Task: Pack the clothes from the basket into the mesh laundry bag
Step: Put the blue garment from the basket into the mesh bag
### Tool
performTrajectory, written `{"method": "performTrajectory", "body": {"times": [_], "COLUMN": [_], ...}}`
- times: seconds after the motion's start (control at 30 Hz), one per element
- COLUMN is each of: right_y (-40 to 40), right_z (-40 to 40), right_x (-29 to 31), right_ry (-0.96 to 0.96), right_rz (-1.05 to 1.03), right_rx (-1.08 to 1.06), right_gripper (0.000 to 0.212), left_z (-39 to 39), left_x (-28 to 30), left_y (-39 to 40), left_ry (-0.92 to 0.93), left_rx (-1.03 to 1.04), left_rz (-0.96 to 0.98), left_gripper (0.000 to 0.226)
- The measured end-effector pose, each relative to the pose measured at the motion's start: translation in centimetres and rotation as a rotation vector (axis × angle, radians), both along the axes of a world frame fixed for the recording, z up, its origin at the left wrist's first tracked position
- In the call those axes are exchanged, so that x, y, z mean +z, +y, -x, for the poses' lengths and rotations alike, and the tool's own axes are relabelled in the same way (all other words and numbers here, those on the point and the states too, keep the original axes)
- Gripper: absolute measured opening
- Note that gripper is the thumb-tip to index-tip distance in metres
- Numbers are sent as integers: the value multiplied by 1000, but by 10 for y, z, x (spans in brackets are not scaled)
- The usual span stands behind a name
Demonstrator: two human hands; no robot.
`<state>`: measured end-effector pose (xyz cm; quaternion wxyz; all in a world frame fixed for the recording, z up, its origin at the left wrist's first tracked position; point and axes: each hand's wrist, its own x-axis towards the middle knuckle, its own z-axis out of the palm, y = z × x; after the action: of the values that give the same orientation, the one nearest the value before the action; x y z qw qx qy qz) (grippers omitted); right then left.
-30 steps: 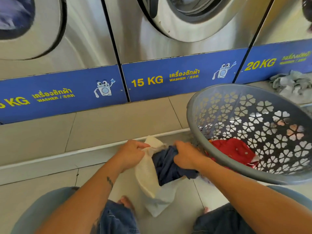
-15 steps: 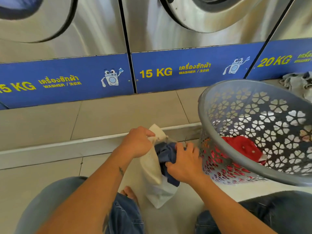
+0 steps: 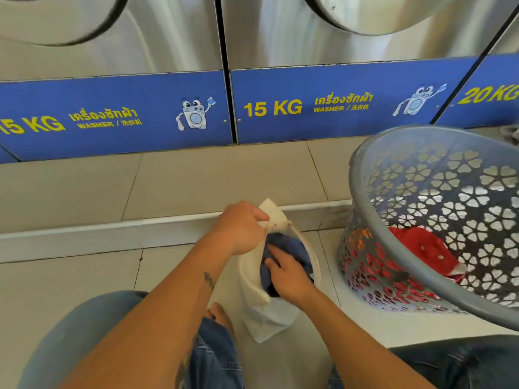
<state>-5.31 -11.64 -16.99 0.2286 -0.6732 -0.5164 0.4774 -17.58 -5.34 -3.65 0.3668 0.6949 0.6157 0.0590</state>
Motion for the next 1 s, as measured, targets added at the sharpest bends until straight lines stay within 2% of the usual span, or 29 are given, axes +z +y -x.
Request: {"method": "performTrajectory", "body": {"times": [0.07,0.13,0.2,0.27,0.33,0.43,0.53,0.6,0.77,0.83,0.9,0.93,1.0], "right_y": [-4,-1,5,10,8,-6,-20,-22,-7,-4,-5,-3,2], "right_z": [-4,-8,-15,-24,-32,-33,-31,-28,-10,-8,-14,-19,-25], "right_x": [-19,-18,-1,16,35,37,22,17,13,-6,-24,-31,-30], "right_ry": [-66,-36,-38,0,71,-121,-194,-154,89,-41,-246,-287,-299], "right_rz": [158,270,253,135,59,83,120,107,40,90,196,258,307], "right_rx": [159,135,66,19,83,293,288,229,151,257,405,446,480], "right_gripper": [39,35,34,34,44,45,32,26,30,41,69,72,65], "left_z": [2,3,4,4,3,1,0,2,4,4,3,3,1], "left_x": [-1,-2,-2,0,1,3,4,3,-2,-5,-9,-12,-16], "left_y": [0,0,1,2,2,-1,-6,-7,-4,-2,-1,0,1], "left_ry": [4,15,29,52,84,106,100,102,90,60,40,34,35], "left_rx": [16,19,26,39,37,17,-17,-25,-11,6,14,10,-7], "left_rz": [8,23,10,-13,-27,-22,1,10,3,-3,-13,-15,-25], "left_gripper": [43,44,42,42,42,42,42,43,40,37,35,35,38]}}
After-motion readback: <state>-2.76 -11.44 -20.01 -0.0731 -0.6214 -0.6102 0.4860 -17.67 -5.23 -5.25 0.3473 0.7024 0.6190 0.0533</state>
